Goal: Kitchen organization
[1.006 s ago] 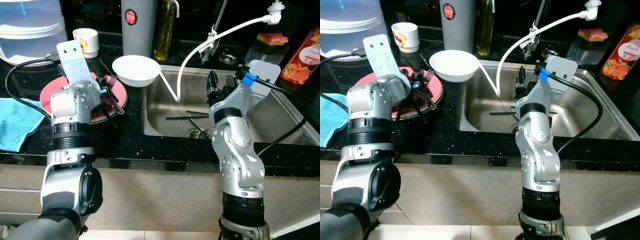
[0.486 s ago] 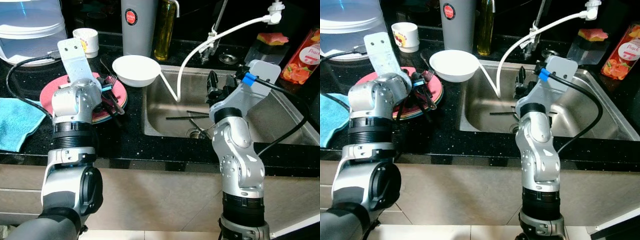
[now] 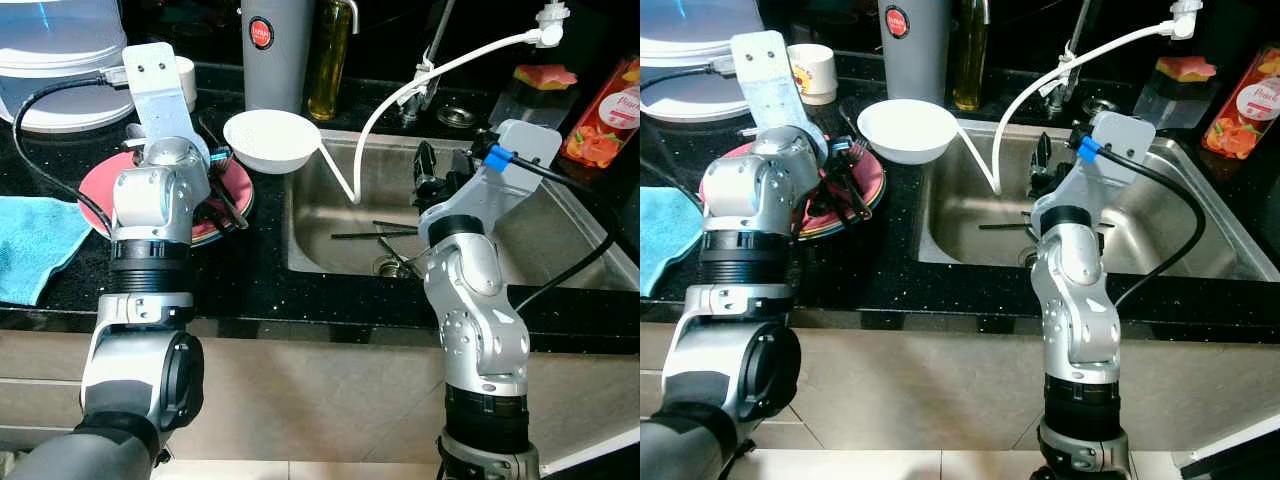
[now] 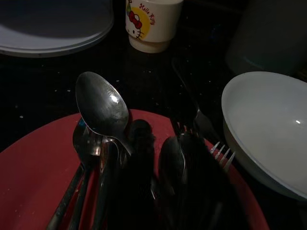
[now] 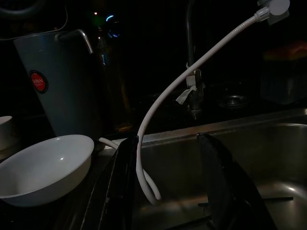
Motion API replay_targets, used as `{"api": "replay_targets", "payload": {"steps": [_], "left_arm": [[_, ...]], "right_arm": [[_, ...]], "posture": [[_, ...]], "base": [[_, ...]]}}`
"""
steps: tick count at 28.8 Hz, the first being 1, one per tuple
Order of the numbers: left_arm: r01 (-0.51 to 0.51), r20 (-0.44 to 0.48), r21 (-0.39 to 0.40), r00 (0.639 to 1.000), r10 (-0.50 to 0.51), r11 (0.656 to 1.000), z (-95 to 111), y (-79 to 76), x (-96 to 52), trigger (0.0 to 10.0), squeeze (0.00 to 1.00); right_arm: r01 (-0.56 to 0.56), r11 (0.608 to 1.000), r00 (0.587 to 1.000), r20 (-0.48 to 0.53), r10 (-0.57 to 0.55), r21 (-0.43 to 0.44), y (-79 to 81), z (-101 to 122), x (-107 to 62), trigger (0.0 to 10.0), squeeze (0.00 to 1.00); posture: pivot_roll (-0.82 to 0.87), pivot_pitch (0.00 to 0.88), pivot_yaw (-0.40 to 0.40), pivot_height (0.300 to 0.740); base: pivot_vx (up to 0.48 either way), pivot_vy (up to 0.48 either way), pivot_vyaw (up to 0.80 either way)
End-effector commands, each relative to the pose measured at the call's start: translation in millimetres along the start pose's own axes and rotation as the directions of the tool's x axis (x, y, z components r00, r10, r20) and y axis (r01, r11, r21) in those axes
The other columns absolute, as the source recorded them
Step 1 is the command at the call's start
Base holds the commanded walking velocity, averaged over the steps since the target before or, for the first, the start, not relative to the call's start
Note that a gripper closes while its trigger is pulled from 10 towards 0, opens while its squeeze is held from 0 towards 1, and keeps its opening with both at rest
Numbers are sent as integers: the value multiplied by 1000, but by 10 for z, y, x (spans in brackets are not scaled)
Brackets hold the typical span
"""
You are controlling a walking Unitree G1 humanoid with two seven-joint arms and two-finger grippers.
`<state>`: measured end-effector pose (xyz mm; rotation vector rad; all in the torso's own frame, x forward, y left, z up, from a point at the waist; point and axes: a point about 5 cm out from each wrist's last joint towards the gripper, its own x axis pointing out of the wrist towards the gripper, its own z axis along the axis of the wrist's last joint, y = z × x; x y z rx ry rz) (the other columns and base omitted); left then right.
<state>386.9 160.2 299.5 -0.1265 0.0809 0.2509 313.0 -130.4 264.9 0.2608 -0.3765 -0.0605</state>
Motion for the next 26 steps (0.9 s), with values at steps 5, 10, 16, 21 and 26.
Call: {"api": "replay_targets", "payload": {"steps": [5, 10, 16, 21, 26], "left_arm": [[-34, -70, -11, 997, 33, 999, -83, 17, 2, 10000, 0], [-33, -154, -51, 988, 25, 998, -197, -2, -18, 10000, 0], [-69, -193, -73, 980, 54, 995, -252, 37, -19, 10000, 0], [-105, -214, -81, 973, 85, 991, -271, 85, -14, 10000, 0], [-135, -256, -98, 961, 106, 986, -313, 128, -6, 10000, 0]], "right_arm": [[3, 1000, 1000, -3, -3, 3, -6, 8, 8, 10000, 0], [1, 1000, 1000, -4, -1, 3, -1, 6, 7, 10000, 0], [1, 1000, 1000, -7, -1, 3, -1, 2, 4, 10000, 0], [0, 1000, 1000, -9, 0, 3, 2, -1, 2, 10000, 0], [-2, 1000, 1000, -8, 2, 4, 6, 0, 3, 10000, 0]], "posture": [[160, 61, -75, 740], [158, 63, -77, 740], [156, 65, -78, 740], [157, 67, -80, 740], [157, 67, -80, 740]], "base": [[0, 0, 0], [0, 0, 0], [0, 0, 0], [0, 0, 0], [0, 0, 0]]}}
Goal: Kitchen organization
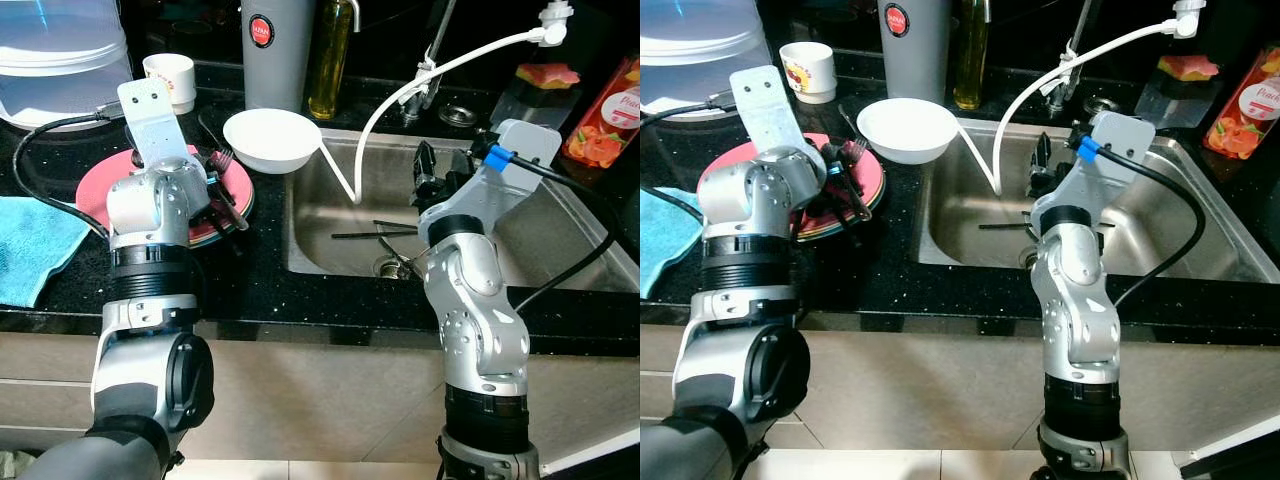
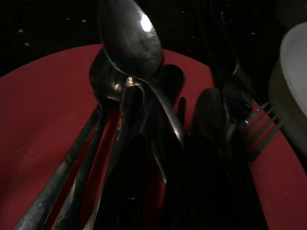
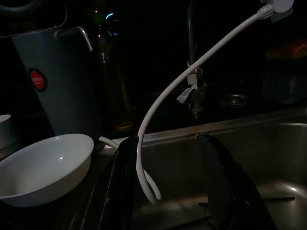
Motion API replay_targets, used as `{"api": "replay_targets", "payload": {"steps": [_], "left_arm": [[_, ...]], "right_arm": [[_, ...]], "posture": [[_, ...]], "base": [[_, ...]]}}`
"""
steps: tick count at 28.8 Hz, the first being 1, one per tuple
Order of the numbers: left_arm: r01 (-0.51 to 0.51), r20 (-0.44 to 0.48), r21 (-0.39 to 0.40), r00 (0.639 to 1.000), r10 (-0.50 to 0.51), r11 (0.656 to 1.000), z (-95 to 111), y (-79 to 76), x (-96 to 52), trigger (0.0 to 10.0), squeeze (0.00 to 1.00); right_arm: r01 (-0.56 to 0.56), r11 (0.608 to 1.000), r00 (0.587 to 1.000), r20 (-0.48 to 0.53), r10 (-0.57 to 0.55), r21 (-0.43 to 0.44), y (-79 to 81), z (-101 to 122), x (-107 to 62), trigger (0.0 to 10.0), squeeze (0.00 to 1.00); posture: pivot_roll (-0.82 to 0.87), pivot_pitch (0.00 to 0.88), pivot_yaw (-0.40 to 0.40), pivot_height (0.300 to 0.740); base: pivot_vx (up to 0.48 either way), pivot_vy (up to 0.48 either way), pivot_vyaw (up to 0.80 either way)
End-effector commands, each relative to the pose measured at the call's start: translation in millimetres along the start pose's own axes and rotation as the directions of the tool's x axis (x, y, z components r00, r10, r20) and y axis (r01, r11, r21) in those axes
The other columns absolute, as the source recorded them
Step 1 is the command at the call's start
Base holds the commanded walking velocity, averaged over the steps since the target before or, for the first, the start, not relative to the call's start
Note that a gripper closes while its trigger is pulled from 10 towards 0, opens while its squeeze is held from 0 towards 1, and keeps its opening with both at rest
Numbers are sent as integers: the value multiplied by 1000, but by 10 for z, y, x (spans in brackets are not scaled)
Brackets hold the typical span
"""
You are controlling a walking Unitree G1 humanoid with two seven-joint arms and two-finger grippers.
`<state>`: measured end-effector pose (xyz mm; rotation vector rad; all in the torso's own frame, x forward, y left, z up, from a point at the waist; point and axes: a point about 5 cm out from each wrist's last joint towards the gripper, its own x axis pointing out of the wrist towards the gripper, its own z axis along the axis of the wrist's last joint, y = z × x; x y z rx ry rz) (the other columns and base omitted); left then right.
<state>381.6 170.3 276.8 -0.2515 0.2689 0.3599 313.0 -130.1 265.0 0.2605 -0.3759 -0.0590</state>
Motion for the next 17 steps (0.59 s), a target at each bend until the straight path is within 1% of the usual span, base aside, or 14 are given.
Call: {"api": "replay_targets", "payload": {"steps": [1, 2, 3, 4, 5, 17], "left_arm": [[-8, -74, -13, 997, 7, 1000, -116, 5, 22, 10000, 0], [-10, -89, -19, 996, 8, 1000, -136, 9, 28, 10000, 0], [-11, -97, -21, 995, 9, 1000, -150, 15, 34, 9490, 0], [-11, -101, -23, 995, 9, 1000, -157, 18, 37, 8745, 0], [-11, -101, -24, 995, 9, 1000, -158, 20, 39, 0, 0], [-18, -108, -26, 994, 15, 999, -166, 32, 51, 0, 0]], "right_arm": [[0, 1000, 1000, -8, 0, 4, 3, 0, 3, 10000, 0], [-1, 1000, 1000, -8, 1, 4, 5, 0, 4, 10000, 0], [-1, 1000, 1000, -8, 1, 4, 6, 1, 4, 10000, 0], [-1, 1000, 1000, -7, 1, 4, 7, 1, 4, 10000, 0], [0, 1000, 1000, -7, 0, 5, 7, 1, 5, 10000, 0], [2, 1000, 1000, -7, -2, 6, 4, 0, 8, 10000, 0]], "posture": [[157, 67, -80, 740], [159, 68, -80, 740], [159, 68, -78, 740], [159, 68, -78, 740], [160, 68, -78, 740], [161, 66, -76, 740]], "base": [[0, 0, 0], [0, 0, 0], [0, 0, 0], [0, 0, 0], [0, 0, 0], [0, 0, 0]]}}
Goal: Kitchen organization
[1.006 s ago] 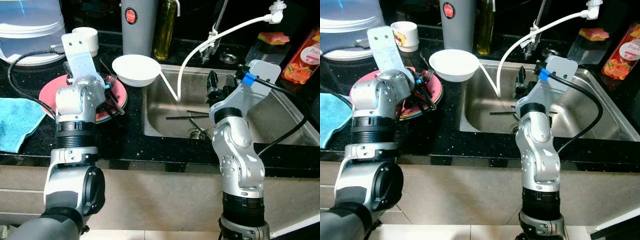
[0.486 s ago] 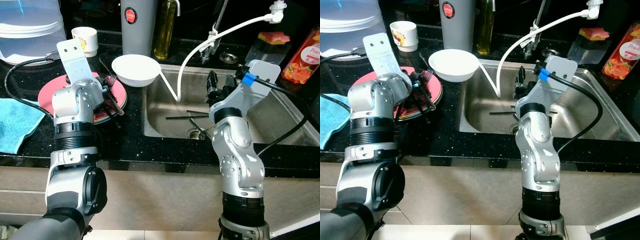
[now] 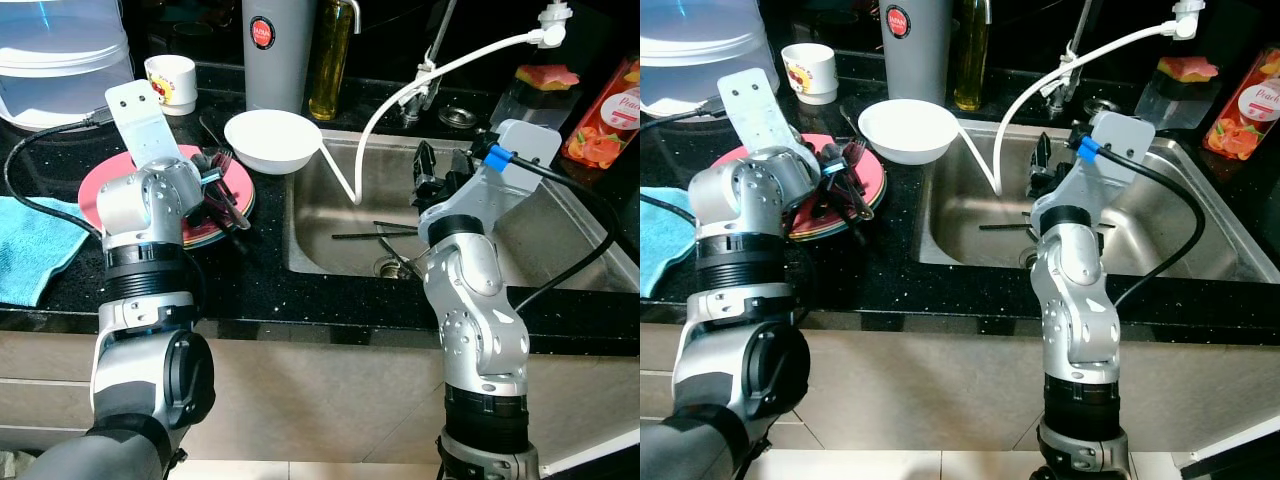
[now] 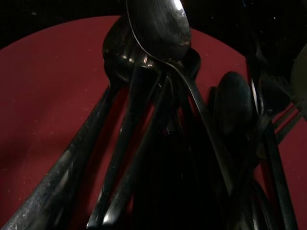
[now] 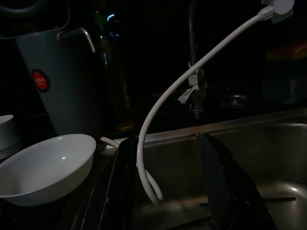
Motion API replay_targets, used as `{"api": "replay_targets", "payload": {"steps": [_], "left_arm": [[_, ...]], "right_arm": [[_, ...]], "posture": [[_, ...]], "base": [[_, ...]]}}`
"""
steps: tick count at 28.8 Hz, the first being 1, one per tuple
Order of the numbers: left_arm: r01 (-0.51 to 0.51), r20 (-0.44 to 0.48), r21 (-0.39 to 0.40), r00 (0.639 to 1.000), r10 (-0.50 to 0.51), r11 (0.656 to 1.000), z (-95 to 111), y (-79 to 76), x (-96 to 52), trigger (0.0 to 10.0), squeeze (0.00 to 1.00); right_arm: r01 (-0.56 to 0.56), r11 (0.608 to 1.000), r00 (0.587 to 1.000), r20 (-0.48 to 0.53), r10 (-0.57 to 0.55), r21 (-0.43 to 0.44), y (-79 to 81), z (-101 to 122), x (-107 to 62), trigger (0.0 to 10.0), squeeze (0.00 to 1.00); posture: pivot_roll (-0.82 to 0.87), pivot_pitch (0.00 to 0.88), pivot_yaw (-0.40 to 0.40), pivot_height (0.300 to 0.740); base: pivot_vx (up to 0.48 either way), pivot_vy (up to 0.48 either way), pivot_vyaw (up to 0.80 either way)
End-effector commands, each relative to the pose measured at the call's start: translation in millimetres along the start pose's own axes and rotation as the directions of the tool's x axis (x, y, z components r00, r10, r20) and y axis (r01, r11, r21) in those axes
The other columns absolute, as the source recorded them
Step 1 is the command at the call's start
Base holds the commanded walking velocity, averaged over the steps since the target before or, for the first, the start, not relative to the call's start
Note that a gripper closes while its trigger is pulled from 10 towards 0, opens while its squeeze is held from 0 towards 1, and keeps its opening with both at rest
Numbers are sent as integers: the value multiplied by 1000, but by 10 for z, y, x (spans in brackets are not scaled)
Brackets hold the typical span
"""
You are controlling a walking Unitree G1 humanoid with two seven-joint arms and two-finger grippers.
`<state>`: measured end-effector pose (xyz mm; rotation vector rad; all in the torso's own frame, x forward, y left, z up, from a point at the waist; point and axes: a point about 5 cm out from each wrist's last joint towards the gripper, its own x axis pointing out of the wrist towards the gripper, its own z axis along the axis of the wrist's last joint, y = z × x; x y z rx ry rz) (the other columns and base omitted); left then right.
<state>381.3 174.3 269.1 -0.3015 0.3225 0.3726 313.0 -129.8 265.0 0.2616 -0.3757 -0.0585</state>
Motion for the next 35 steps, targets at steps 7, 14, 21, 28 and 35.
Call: {"api": "replay_targets", "payload": {"steps": [7, 14, 21, 28, 35], "left_arm": [[34, 110, 63, 993, -41, 997, 93, -98, -50, 0, 0], [77, 261, 103, 960, -102, 992, 294, -192, -162, 10000, 0], [59, 327, 150, 939, -106, 987, 360, -203, -202, 10000, 1000], [14, 288, 148, 956, -57, 989, 289, -117, -121, 10000, 1000], [-28, 306, 159, 952, -23, 987, 309, -93, -116, 10000, 0]], "right_arm": [[2, 1000, 1000, -6, -1, 5, -1, 1, 7, 10000, 0], [-3, 1000, 1000, -5, 3, 4, 4, 3, 15, 10000, 0], [-8, 1000, 1000, -3, 8, 5, 15, 6, 21, 10000, 0], [-11, 1000, 1000, -1, 11, 3, 13, 10, 23, 10000, 0], [-10, 1000, 1000, -2, 10, 3, 10, 10, 29, 10000, 0]], "posture": [[160, 63, -77, 740], [160, 57, -81, 740], [159, 53, -81, 740], [159, 47, -82, 740], [171, 56, -82, 740]], "base": [[0, 0, 0], [0, 0, 0], [0, 0, 0], [0, 0, 0], [0, 0, 0]]}}
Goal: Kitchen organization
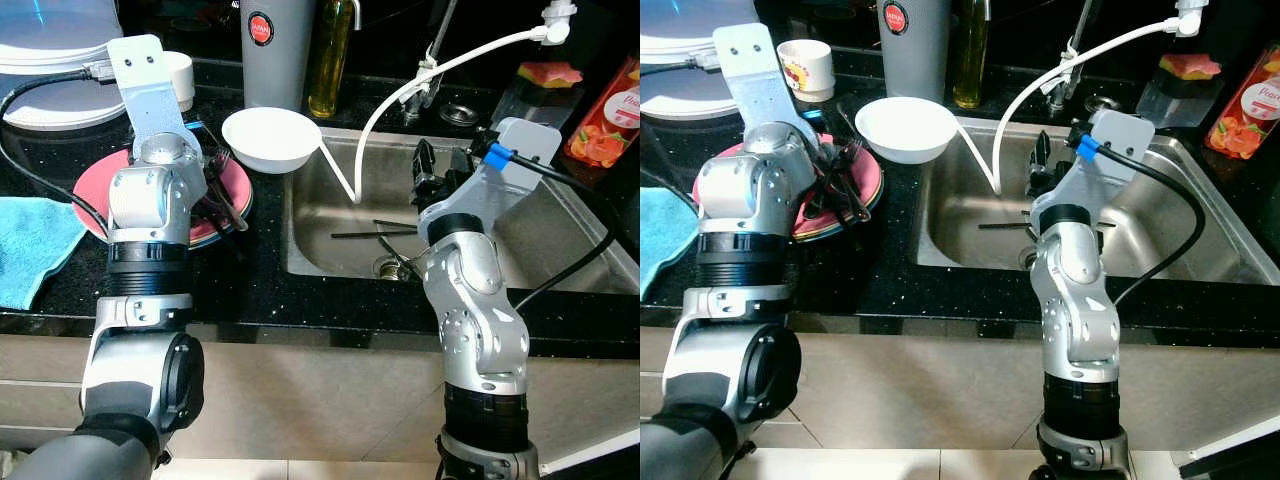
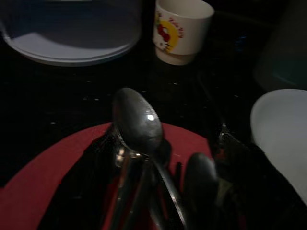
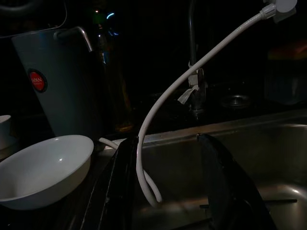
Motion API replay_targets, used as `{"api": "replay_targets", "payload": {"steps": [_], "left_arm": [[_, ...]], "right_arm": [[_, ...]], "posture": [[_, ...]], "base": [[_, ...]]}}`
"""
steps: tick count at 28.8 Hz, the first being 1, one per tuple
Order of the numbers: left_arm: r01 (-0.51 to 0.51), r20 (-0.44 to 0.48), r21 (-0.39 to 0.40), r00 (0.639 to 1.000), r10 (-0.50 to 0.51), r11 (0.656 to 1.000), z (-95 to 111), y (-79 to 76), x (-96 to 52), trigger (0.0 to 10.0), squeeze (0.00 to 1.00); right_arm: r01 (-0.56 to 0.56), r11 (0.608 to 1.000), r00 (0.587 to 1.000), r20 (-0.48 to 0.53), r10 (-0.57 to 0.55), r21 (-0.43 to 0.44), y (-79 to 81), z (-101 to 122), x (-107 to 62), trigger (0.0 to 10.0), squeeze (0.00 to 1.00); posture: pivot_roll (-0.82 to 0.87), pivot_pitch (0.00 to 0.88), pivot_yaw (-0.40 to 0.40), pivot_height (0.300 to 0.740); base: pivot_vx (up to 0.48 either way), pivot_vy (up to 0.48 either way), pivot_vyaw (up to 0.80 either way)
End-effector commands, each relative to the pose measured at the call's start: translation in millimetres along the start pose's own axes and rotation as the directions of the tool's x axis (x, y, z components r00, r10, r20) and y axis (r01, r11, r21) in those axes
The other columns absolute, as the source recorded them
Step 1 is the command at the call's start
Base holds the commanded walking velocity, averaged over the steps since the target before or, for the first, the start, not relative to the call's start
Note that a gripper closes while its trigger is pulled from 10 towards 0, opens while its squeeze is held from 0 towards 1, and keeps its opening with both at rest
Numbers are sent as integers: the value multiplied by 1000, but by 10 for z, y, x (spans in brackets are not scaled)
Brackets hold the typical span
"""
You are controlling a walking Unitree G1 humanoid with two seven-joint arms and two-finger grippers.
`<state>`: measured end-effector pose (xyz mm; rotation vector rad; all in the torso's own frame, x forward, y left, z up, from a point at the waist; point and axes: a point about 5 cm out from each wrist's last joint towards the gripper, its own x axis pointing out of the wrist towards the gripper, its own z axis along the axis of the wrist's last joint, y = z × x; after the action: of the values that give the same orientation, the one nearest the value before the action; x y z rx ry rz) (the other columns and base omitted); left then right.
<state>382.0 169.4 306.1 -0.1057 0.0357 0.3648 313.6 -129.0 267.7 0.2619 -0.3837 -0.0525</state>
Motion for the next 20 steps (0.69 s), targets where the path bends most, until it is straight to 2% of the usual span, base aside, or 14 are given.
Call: {"api": "replay_targets", "payload": {"steps": [1, 7, 11, 12, 13, 14, 16, 17, 18, 20], "left_arm": [[-29, -12, 25, 999, 30, 999, -34, 46, 25, 10000, 0], [-74, -62, 13, 995, 75, 997, -102, 92, 42, 10000, 0], [-152, -100, 53, 983, 156, 987, -174, 149, 60, 10000, 0], [-192, -119, 105, 972, 204, 976, -196, 173, 75, 10000, 0], [-192, -119, 105, 972, 204, 976, -196, 173, 75, 10000, 0], [-248, -138, 204, 950, 279, 947, -223, 201, 91, 10000, 0], [-314, -143, 346, 914, 381, 884, -254, 252, 106, 10000, 0], [-314, -143, 346, 914, 381, 884, -254, 252, 106, 10000, 0], [-326, -149, 389, 901, 408, 861, -270, 269, 111, 10000, 0], [-331, -164, 410, 890, 426, 850, -287, 280, 111, 10000, 0]], "right_arm": [[-3, 1000, 1000, -11, 3, 1, -5, -13, 12, 10000, 0], [0, 1000, 1000, -12, 1, 1, -8, -14, 8, 10000, 0], [0, 1000, 1000, -13, 0, 0, -10, -16, 4, 10000, 0], [0, 1000, 1000, -14, 0, 1, -9, -17, 2, 10000, 0], [0, 1000, 1000, -14, 0, 1, -9, -17, 2, 10000, 0], [0, 1000, 1000, -15, 0, 1, -8, -17, 2, 10000, 0], [0, 1000, 1000, -16, 0, 1, -7, -19, 1, 10000, 0], [0, 1000, 1000, -16, 0, 1, -7, -19, 1, 10000, 0], [0, 1000, 1000, -16, 0, 2, -6, -17, 1, 10000, 0], [0, 1000, 1000, -16, 0, 2, -5, -15, 2, 10000, 0]], "posture": [[171, 56, -82, 740], [170, 58, -80, 740], [171, 61, -79, 740], [172, 63, -80, 740], [172, 63, -80, 740], [172, 64, -81, 740], [172, 64, -81, 740], [172, 64, -81, 740], [169, 66, -82, 740], [167, 68, -84, 740]], "base": [[0, 0, 0], [0, 0, 0], [0, 0, 0], [0, 0, 0], [0, 0, 0], [0, 0, 0], [0, 0, 0], [0, 0, 0], [0, 0, 0], [0, 0, 0]]}}
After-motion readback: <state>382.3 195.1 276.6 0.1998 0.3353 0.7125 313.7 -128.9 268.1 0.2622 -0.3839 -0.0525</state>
